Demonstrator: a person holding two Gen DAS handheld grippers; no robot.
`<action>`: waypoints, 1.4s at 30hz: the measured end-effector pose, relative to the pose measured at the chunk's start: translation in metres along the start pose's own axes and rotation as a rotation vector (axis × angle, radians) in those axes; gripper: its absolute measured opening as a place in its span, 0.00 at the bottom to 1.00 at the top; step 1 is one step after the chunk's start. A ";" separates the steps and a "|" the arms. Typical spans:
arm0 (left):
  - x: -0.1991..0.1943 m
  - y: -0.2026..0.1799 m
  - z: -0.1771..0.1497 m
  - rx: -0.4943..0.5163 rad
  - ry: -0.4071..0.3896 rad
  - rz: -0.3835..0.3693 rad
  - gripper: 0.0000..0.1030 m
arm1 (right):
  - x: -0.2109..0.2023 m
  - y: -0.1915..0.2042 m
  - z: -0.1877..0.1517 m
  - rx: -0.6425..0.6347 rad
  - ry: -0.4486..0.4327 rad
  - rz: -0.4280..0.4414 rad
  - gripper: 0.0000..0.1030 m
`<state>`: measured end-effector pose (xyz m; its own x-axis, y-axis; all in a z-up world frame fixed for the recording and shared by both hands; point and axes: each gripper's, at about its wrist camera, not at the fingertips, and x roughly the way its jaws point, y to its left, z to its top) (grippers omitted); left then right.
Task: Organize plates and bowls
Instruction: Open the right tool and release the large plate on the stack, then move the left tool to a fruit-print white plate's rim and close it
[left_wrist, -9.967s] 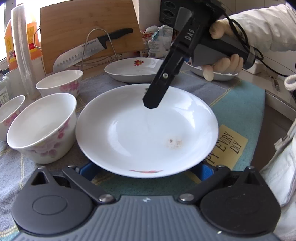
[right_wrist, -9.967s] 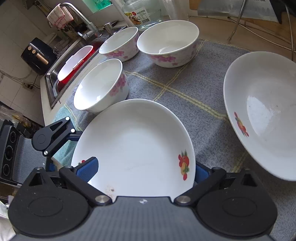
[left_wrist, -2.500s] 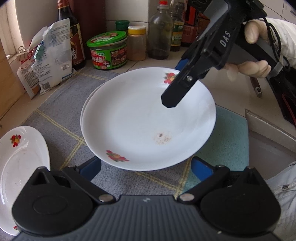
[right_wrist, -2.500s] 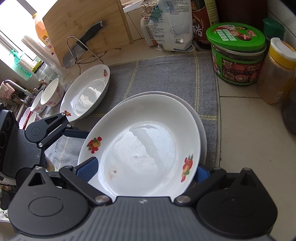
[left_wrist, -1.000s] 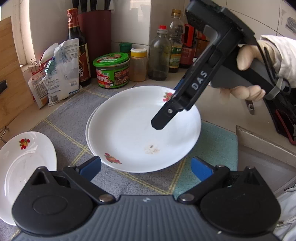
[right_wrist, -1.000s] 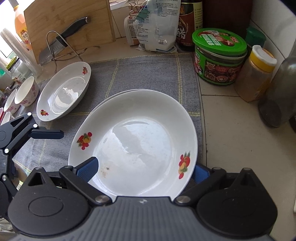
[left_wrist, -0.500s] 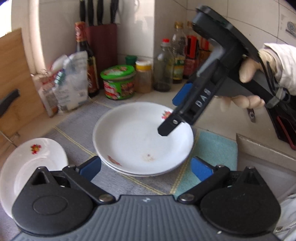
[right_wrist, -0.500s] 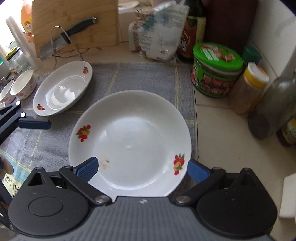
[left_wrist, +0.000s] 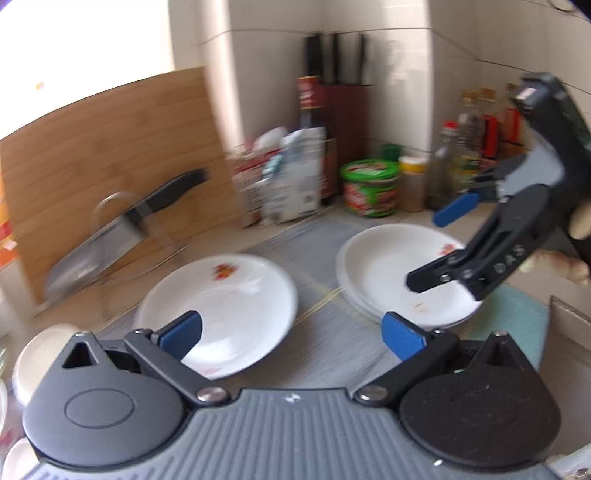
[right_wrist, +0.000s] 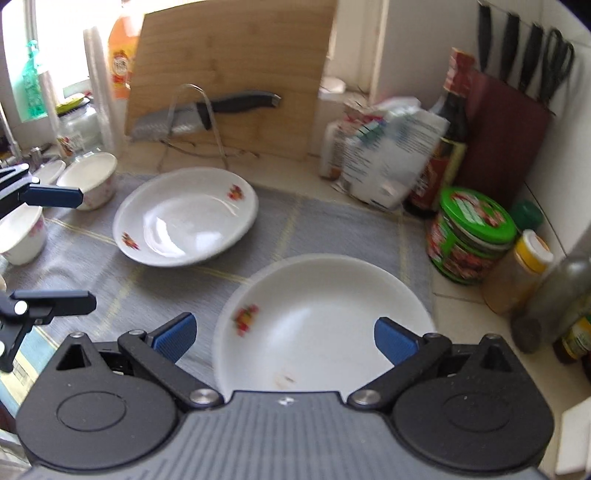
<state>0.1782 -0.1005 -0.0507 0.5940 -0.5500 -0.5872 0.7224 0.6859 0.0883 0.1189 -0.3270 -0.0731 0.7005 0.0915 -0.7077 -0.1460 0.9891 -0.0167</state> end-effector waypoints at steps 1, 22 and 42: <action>-0.004 0.007 -0.004 -0.014 0.003 0.018 0.99 | 0.001 0.007 0.002 -0.001 -0.010 0.005 1.00; -0.003 0.078 -0.014 -0.144 0.079 0.086 0.99 | 0.052 0.094 0.019 -0.201 -0.028 0.075 1.00; 0.090 0.106 0.033 -0.198 0.237 0.019 0.99 | 0.127 0.082 0.040 -0.307 0.091 0.160 1.00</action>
<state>0.3196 -0.0931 -0.0673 0.4910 -0.4253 -0.7603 0.6147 0.7876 -0.0436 0.2237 -0.2295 -0.1360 0.5889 0.2182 -0.7782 -0.4616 0.8812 -0.1023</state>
